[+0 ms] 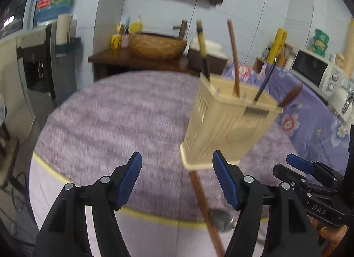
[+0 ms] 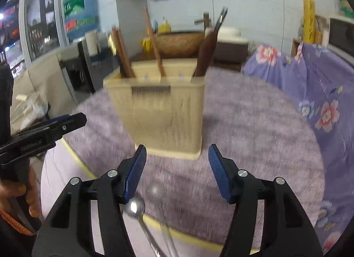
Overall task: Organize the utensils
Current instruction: 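Move both tools back down to the remaining chopsticks and spoons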
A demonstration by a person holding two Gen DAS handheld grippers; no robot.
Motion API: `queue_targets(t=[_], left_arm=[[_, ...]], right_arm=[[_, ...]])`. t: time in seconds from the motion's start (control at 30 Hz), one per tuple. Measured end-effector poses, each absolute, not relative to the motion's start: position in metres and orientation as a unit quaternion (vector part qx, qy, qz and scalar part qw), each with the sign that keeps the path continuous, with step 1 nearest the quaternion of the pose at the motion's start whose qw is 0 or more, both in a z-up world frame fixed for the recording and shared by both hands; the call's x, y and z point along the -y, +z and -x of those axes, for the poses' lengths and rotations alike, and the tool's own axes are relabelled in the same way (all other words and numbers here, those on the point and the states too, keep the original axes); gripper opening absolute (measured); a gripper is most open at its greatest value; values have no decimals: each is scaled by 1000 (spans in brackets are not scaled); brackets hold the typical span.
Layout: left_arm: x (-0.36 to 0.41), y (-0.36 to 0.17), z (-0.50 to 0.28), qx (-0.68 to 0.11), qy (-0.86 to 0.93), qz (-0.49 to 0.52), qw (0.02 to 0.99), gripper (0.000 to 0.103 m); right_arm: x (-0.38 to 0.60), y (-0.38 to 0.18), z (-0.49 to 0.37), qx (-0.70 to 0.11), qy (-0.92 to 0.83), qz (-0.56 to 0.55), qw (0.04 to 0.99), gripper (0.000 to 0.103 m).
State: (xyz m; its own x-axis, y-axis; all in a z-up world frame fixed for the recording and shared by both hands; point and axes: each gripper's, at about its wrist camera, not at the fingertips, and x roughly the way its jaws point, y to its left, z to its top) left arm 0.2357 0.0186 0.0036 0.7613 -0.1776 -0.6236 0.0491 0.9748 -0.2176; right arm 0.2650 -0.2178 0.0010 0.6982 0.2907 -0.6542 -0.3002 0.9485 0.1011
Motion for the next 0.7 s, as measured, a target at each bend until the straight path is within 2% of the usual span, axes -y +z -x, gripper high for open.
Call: queue_targets(t=[0.3,0.7], left_arm=[[20,-48,-196,-414,-104,40,904,62],[42,-70,-184,-440,-87,-18,894,54]], right_arm=[[237,-43,-245,-400,131,-32,907,59],[244,-46,-234,-403,124,-51,905,59]])
